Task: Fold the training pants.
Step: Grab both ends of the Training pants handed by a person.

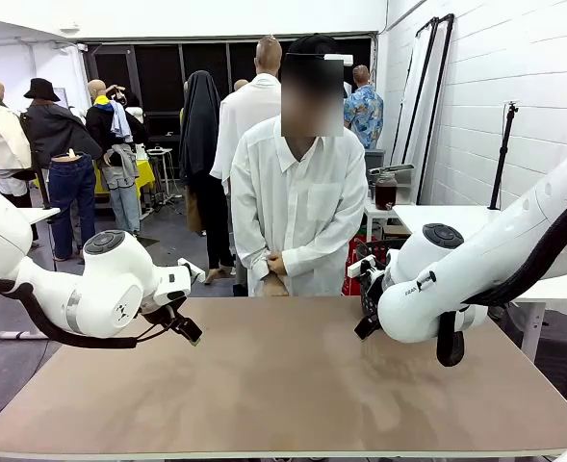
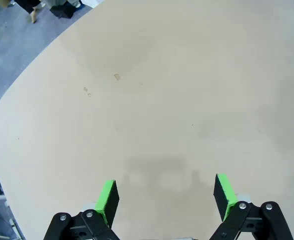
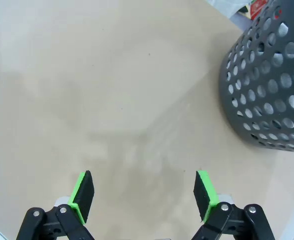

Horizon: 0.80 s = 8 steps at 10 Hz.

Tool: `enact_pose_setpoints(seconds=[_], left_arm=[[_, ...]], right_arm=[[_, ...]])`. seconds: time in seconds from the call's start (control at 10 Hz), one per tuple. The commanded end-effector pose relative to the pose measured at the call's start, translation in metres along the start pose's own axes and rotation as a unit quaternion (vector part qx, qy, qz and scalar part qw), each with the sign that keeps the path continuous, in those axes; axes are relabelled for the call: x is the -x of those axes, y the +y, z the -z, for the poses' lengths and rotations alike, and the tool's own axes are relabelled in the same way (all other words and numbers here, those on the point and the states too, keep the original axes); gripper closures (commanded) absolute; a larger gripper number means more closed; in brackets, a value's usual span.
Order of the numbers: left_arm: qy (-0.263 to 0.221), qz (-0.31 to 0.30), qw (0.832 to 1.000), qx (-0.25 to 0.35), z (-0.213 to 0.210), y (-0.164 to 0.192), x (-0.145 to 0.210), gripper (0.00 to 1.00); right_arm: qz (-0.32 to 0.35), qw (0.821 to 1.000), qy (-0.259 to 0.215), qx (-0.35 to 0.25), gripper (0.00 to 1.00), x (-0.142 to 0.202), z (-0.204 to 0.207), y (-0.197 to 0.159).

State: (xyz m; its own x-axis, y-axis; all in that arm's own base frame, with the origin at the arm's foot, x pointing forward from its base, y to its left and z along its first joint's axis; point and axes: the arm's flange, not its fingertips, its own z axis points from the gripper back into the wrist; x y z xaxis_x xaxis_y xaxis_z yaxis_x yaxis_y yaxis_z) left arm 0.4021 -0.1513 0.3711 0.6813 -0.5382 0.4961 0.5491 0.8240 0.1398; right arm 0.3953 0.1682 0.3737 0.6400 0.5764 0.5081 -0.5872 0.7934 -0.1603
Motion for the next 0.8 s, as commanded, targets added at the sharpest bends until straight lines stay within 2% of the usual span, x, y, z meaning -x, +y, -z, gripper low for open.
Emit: enact_pose_setpoints(seconds=[0.0, 0.7], left_arm=[[0.0, -0.001, 1.0, 0.0, 0.0, 0.0007, 0.0002, 0.0], [0.0, 0.001, 1.0, 0.004, -0.0028, -0.0008, -0.0046, 0.0]], right_arm=[[0.0, 1.0, 0.0, 0.0, 0.0, 0.0001, 0.0, -0.0001], [-0.006, 1.0, -0.004, -0.004, 0.0, 0.0004, -0.0062, 0.0016]])
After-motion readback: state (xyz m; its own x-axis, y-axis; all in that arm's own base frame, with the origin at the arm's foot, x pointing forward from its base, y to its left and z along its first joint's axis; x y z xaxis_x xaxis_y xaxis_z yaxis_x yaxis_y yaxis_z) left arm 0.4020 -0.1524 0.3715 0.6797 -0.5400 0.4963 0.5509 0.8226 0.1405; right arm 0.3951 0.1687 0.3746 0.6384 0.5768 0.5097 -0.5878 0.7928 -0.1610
